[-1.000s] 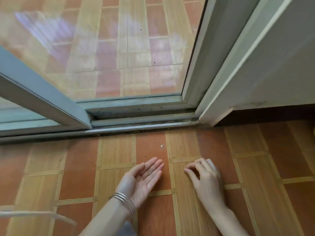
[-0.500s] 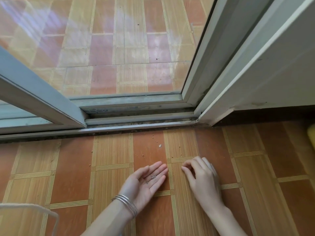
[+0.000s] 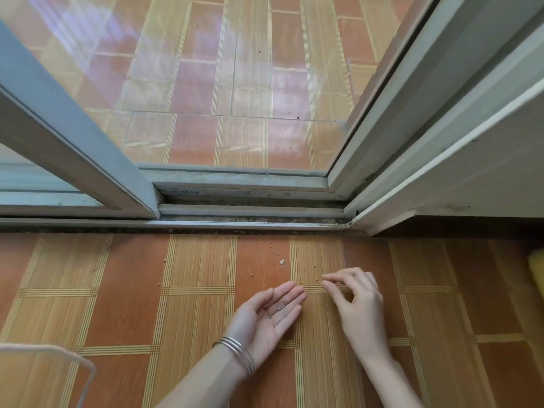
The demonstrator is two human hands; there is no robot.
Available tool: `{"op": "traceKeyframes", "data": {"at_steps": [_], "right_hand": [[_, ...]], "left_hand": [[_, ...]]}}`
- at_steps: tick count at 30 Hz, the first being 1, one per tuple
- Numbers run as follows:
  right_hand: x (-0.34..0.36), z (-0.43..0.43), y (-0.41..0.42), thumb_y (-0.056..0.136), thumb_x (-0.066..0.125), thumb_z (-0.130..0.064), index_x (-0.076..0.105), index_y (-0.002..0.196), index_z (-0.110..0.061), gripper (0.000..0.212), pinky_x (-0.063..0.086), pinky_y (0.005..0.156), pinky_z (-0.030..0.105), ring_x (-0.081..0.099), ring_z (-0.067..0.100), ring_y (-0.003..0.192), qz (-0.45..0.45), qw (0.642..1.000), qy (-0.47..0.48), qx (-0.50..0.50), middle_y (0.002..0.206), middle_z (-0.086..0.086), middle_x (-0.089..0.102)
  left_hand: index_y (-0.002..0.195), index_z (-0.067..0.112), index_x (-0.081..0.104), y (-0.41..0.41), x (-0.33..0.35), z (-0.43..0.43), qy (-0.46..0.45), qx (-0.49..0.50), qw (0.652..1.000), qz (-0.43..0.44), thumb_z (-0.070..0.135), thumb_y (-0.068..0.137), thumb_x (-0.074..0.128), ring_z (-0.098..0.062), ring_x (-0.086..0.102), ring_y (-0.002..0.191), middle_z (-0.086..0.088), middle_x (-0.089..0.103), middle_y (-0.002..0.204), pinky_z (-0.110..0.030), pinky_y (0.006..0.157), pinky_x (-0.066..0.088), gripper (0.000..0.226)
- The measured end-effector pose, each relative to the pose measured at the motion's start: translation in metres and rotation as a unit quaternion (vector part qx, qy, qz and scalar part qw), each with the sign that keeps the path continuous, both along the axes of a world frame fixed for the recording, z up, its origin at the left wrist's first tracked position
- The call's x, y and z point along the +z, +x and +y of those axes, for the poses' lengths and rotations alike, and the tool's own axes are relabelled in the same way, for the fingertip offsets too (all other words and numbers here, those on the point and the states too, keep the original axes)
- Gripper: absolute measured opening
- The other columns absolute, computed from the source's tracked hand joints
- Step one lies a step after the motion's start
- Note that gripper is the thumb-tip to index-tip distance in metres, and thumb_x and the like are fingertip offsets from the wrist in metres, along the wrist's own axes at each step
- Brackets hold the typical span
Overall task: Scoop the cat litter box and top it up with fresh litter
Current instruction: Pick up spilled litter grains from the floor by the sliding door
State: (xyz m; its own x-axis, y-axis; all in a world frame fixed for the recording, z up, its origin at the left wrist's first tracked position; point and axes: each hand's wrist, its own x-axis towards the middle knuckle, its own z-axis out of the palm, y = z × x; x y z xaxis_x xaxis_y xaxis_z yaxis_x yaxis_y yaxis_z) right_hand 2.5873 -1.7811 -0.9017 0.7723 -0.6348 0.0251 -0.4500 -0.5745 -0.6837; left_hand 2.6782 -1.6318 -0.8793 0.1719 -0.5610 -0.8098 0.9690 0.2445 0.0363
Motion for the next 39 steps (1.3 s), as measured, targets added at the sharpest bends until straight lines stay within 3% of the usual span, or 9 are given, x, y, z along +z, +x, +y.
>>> {"op": "traceKeyframes", "data": {"at_steps": [7,10,17,21,26,31,34,37,39], "right_hand": [[-0.019,0.002,0.010,0.075,0.074,-0.012,0.066,0.076,-0.019,0.010,0.038,0.074,0.022,0.048,0.011,0.076,0.030,0.998,-0.057,0.018,0.077,-0.010,0.057],[-0.017,0.006,0.010,0.081,0.068,-0.015,0.063,0.076,-0.019,0.008,0.039,0.071,0.024,0.045,0.008,0.076,0.037,0.994,-0.096,0.032,0.077,-0.011,0.057],[0.013,0.019,0.017,0.083,0.058,-0.035,0.071,0.080,-0.024,0.017,0.035,0.080,0.010,0.048,0.003,0.088,-0.043,0.996,0.045,0.061,0.080,-0.017,0.060],[-0.002,0.002,0.025,0.081,0.069,-0.015,0.070,0.083,-0.020,0.005,0.035,0.078,0.011,0.050,0.009,0.084,-0.014,1.000,0.002,-0.013,0.081,-0.011,0.060],[-0.013,0.000,0.032,0.076,0.073,-0.013,0.069,0.081,-0.018,0.008,0.033,0.077,0.009,0.048,0.010,0.080,0.022,0.999,-0.037,-0.003,0.080,-0.010,0.058],[-0.018,0.006,0.032,0.079,0.070,-0.010,0.065,0.078,-0.016,0.008,0.042,0.071,0.025,0.047,0.010,0.078,0.044,0.994,-0.096,-0.010,0.078,-0.008,0.058],[-0.004,0.013,0.032,0.080,0.069,-0.013,0.064,0.077,-0.021,0.009,0.040,0.074,0.019,0.047,0.006,0.079,0.014,0.999,-0.017,0.026,0.077,-0.011,0.059],[0.016,0.028,0.027,0.078,0.063,-0.036,0.067,0.075,-0.028,0.010,0.036,0.079,0.012,0.050,0.006,0.086,-0.012,0.990,0.105,0.091,0.079,-0.014,0.059],[0.015,0.029,0.021,0.078,0.059,-0.043,0.070,0.076,-0.030,0.017,0.036,0.080,0.013,0.051,0.006,0.089,-0.013,0.990,0.116,0.080,0.082,-0.015,0.059]], "left_hand": [[0.111,-0.012,0.059,0.006,0.000,0.008,-0.008,0.007,1.000,-0.006,0.008,0.084,0.045,-0.035,0.065,0.098,-0.027,0.063,0.112,-0.045,0.079,0.053,0.036],[0.111,-0.012,0.059,0.006,-0.002,0.006,-0.004,-0.001,1.000,-0.010,0.009,0.092,0.040,-0.034,0.065,0.099,-0.027,0.064,0.111,-0.045,0.079,0.053,0.034],[0.110,-0.011,0.060,0.005,-0.004,-0.007,-0.004,-0.003,1.000,0.001,0.011,0.094,0.038,-0.032,0.068,0.092,-0.027,0.065,0.108,-0.041,0.078,0.053,0.034],[0.111,-0.011,0.059,0.005,-0.007,-0.005,-0.010,0.003,1.000,0.008,0.010,0.095,0.037,-0.034,0.064,0.099,-0.027,0.064,0.111,-0.044,0.080,0.053,0.034],[0.110,-0.013,0.059,0.004,-0.006,0.005,-0.015,0.007,1.000,0.014,0.009,0.094,0.038,-0.035,0.064,0.098,-0.028,0.063,0.112,-0.045,0.078,0.052,0.034],[0.109,-0.012,0.059,0.004,-0.005,0.008,-0.020,0.009,1.000,0.018,0.009,0.092,0.039,-0.035,0.064,0.099,-0.028,0.063,0.112,-0.045,0.080,0.052,0.034],[0.109,-0.012,0.059,0.004,-0.005,0.008,-0.019,0.017,0.999,0.020,0.009,0.083,0.045,-0.034,0.065,0.098,-0.028,0.063,0.112,-0.044,0.079,0.052,0.037],[0.112,-0.011,0.059,0.006,-0.004,0.006,-0.021,0.026,0.999,0.023,0.009,0.078,0.048,-0.032,0.068,0.092,-0.028,0.064,0.111,-0.044,0.078,0.053,0.041],[0.111,-0.011,0.059,0.008,-0.003,0.005,-0.024,0.025,0.999,0.020,0.009,0.078,0.048,-0.033,0.068,0.093,-0.028,0.064,0.111,-0.044,0.079,0.053,0.040]]}}
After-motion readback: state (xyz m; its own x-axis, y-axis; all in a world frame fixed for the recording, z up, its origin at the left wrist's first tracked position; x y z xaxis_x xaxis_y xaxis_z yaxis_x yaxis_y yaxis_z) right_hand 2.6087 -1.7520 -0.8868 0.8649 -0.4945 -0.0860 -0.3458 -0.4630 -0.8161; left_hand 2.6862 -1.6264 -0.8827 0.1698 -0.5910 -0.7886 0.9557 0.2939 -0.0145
